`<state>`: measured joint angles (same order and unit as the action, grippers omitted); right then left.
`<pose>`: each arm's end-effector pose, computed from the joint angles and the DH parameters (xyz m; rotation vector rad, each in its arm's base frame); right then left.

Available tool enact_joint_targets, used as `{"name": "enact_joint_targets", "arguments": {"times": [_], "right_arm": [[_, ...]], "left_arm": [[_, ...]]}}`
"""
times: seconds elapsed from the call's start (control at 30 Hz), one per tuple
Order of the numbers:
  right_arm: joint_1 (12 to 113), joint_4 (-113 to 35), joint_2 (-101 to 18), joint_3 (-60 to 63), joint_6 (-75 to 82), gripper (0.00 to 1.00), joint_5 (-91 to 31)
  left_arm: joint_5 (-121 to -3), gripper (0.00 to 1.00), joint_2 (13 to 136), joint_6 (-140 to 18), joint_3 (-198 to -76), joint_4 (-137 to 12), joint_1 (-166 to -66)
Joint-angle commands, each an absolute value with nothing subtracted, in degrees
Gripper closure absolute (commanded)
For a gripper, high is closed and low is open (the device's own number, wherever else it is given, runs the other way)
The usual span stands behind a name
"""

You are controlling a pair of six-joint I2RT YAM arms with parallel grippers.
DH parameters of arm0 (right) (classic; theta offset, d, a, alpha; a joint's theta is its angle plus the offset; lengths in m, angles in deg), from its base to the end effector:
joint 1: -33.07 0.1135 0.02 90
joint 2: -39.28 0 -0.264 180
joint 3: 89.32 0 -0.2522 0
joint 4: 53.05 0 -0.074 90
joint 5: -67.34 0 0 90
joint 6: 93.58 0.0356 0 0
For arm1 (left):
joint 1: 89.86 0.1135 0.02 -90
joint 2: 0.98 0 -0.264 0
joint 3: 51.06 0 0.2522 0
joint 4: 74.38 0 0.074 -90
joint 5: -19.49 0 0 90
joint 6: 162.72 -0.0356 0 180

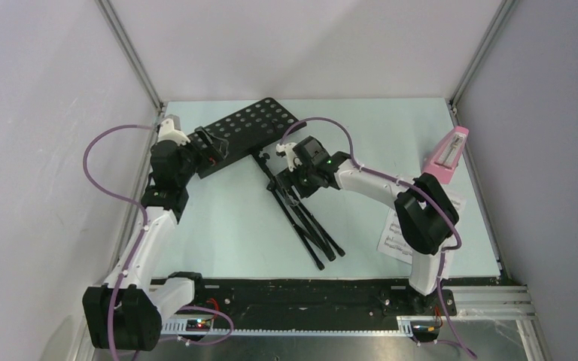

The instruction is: Set up the instrument practice props

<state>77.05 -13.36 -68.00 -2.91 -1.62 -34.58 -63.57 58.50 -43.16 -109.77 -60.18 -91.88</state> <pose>0.2888 0.2889 0.2185 -1.0051 2.3691 0.5793 0.2434 -0.0129 0.3093 -0.3580 1.8242 -0.4963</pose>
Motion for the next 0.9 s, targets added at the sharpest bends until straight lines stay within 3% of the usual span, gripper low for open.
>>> {"name": "enact_joint_targets", "arguments": {"times": [0.0,0.23,0.47,0.87], "right_arm": [[78.31,-13.86,-69.79,-5.41,0.12,0.27,-29.95],[79.68,-13.63,-71.64,-6.24,-0.44,0.3,-25.03],[81.61,-14.51,-72.89,-6.21,-0.49,0.44,-19.53],[83.65,-15.48,-76.82,-5.96,2.26,0.48,-14.51]], "left_arm": [[-67.06,0.0,56.74,-41.96,-108.92,-62.64,-91.97],[-69.66,0.0,55.98,-40.17,-107.71,-62.73,-91.94],[-66.63,0.0,56.28,-40.32,-107.21,-62.73,-91.96],[-62.66,0.0,53.26,-41.2,-104.62,-62.04,-91.98]]}}
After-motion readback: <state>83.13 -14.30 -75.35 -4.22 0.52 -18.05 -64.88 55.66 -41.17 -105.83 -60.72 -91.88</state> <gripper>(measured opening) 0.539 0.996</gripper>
